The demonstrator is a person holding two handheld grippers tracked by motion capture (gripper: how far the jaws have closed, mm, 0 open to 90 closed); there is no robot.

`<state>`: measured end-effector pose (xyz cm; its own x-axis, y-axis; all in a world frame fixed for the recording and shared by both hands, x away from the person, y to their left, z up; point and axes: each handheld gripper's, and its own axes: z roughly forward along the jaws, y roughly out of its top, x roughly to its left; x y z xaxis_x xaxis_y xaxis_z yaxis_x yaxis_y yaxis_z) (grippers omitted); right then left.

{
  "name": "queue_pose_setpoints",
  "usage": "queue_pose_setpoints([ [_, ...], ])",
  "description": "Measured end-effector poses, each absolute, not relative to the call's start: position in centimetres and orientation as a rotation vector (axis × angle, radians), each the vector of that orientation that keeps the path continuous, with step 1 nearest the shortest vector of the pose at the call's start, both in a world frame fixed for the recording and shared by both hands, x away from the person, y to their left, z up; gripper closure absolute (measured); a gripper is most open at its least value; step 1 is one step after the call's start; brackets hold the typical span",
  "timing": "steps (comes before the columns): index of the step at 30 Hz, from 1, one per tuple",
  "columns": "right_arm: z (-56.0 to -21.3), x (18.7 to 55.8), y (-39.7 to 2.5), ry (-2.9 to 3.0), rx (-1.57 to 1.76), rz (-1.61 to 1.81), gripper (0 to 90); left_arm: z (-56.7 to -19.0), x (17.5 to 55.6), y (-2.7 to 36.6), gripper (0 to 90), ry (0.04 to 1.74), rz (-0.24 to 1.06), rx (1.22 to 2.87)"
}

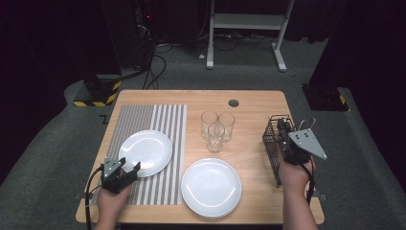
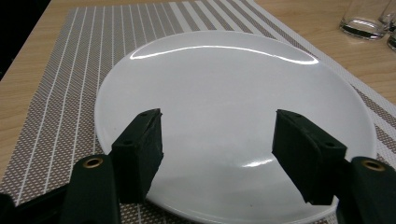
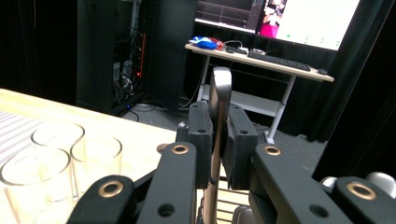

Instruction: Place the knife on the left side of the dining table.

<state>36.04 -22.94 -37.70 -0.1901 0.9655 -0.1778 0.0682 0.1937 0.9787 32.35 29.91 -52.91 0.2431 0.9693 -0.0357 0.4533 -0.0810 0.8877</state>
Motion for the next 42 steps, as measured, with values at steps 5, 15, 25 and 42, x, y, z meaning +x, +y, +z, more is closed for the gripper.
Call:
queue_pose_setpoints([
  [5,-37.4,35.8,-23.0,1.469,1.03,1.17,83.2,-52.9,32.3,29.9,33.6,1.334,0.772,1.676],
  [15,-36.8,35.3,-22.9,1.428,1.01,1.197,83.3,-52.9,32.3,29.9,33.6,1.333,0.773,1.675],
  [25,-36.2,35.1,-23.0,1.397,0.998,1.209,83.3,-52.9,32.3,29.9,33.6,1.331,0.772,1.675],
  [42,-34.9,34.4,-22.5,1.35,0.953,1.228,83.3,-52.9,32.3,29.9,33.6,1.329,0.768,1.68],
])
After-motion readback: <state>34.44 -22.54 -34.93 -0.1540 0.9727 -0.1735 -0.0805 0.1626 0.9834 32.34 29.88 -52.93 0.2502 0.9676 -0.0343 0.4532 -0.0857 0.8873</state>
